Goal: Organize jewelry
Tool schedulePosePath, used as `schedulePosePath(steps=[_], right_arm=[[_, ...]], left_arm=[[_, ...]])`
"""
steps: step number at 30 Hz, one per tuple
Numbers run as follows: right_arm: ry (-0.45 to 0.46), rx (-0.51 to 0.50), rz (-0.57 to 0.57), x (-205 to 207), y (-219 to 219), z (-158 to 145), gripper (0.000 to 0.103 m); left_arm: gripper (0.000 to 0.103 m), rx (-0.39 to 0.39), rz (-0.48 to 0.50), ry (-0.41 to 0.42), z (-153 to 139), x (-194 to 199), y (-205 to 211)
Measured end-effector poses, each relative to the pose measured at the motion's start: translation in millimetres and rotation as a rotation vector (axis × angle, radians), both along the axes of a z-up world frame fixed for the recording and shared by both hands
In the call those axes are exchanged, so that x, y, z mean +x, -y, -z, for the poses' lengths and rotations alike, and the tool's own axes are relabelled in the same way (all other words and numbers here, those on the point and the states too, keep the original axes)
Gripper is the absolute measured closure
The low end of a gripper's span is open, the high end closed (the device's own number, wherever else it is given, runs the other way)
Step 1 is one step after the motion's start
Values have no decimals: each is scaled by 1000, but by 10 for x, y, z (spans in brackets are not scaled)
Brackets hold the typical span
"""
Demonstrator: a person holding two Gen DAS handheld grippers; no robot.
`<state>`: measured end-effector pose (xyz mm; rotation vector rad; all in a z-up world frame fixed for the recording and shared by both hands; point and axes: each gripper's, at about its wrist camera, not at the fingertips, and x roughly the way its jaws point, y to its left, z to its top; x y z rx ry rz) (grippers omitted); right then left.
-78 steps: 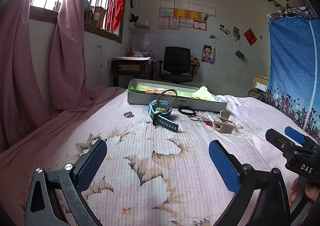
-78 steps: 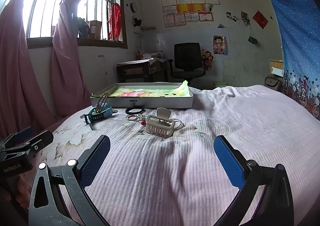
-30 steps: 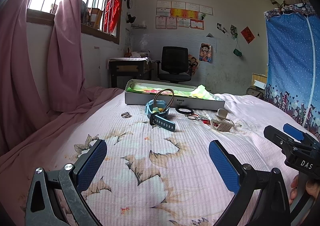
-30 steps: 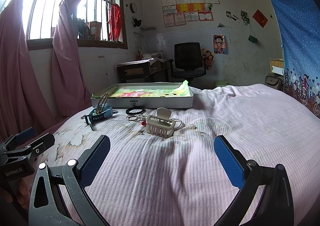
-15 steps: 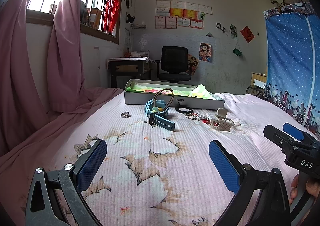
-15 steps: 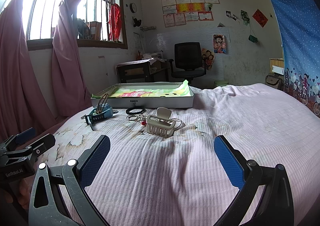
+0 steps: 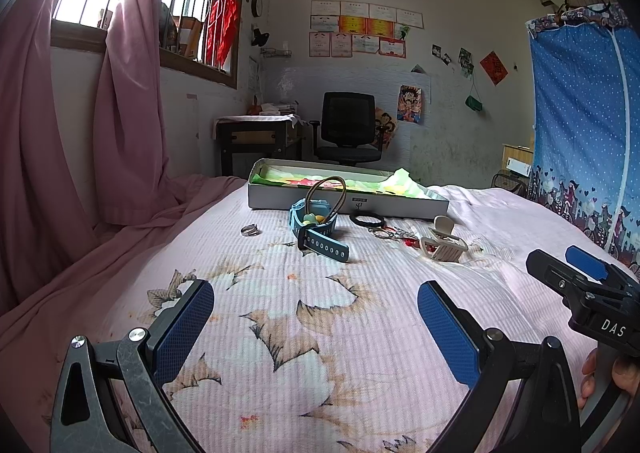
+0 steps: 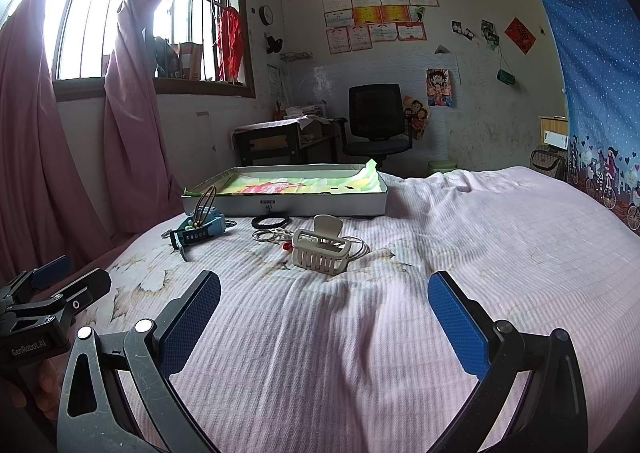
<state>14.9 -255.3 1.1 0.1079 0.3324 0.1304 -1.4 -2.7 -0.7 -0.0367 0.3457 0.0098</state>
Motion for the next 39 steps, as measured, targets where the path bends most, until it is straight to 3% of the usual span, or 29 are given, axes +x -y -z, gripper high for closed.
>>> schedulePosePath(steps=[28, 39], right_arm=[[-7, -1, -1, 15, -25, -13, 1], [-49, -37, 26, 72, 13, -66, 1]], left_arm=[[0, -7, 20, -14, 2, 5, 116], [0, -92, -7, -58, -23, 220, -142]])
